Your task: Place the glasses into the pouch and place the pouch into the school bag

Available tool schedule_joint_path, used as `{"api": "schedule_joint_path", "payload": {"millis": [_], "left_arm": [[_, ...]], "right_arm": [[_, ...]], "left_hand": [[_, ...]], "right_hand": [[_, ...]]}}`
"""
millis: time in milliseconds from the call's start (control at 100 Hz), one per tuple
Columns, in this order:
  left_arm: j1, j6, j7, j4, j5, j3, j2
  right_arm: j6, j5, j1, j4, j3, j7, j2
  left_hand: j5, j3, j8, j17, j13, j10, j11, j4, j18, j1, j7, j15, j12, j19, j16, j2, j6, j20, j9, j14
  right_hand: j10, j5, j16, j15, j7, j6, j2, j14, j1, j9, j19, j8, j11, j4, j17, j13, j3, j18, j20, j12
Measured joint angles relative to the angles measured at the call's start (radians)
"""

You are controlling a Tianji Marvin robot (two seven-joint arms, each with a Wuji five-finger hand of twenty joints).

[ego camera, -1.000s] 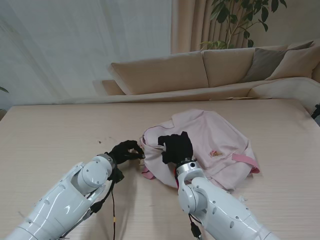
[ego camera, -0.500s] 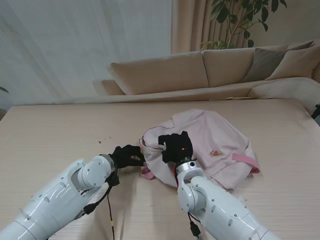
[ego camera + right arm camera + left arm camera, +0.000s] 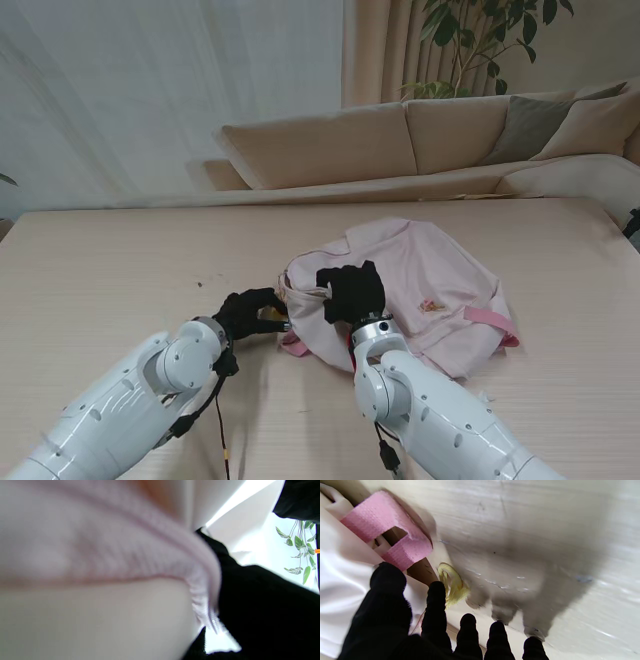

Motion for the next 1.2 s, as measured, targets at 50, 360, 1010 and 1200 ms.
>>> {"api": "schedule_joint_path", "payload": {"millis": [50,360,1010,1200], "left_arm": [[-0.008,0.005,-0.006,0.003,-0.005,0.008,0.001],[0.011,0.005,0.103,0.029,0.008,-0.011,-0.028],[-0.015,0.016,0.082,0.047,-0.023,0.014,-0.028],[-0.045,0.015,0.025,0.048,0.041,0.05,-0.01]], "right_arm": [[-0.001,0.0,0.001,0.002,-0.001,-0.001,-0.001],[-0.007,0.004,0.012,0.021,-0.004,-0.009,-0.005],[-0.01,0.013,0.017,0.036,-0.012,-0.021,-0.011],[-0.015,0.014,0.016,0.036,-0.013,-0.021,-0.011]], "left_hand": [[0.008,0.0,0.0,-0.003,-0.001,0.0,0.0,0.0,0.0,-0.007,-0.012,-0.006,0.0,-0.012,0.0,-0.001,0.014,0.0,0.0,0.0],[-0.107,0.0,0.113,0.044,0.0,0.0,-0.012,0.0,-0.036,-0.045,0.123,0.016,0.024,0.088,0.011,-0.031,0.05,0.058,-0.001,0.0],[0.142,-0.054,-0.063,-0.003,-0.001,0.003,-0.012,0.0,-0.054,-0.075,-0.069,0.009,0.025,0.039,0.014,-0.019,0.109,0.064,-0.001,0.011],[0.123,-0.054,-0.21,0.003,-0.003,-0.002,-0.037,0.0,-0.007,-0.083,-0.186,-0.047,0.002,0.016,-0.013,0.009,0.028,0.074,-0.001,0.012]], "right_hand": [[0.0,0.0,0.0,0.0,0.0,0.0,0.0,0.0,0.0,0.0,0.0,0.0,0.0,0.0,0.0,0.0,0.0,0.0,0.0,0.0],[0.0,0.0,0.0,0.0,0.0,0.0,0.001,0.0,0.0,0.0,0.0,0.0,0.0,0.0,0.0,0.0,0.0,0.0,0.0,0.0],[0.0,0.0,0.0,0.0,0.001,0.0,0.003,0.0,0.0,-0.001,0.0,0.0,0.001,0.0,0.0,0.0,0.0,0.0,0.0,0.0],[0.0,0.0,0.0,0.001,0.001,0.0,0.003,0.0,0.0,-0.001,0.0,0.0,0.002,0.0,0.0,0.0,0.0,0.0,0.0,0.0]]}}
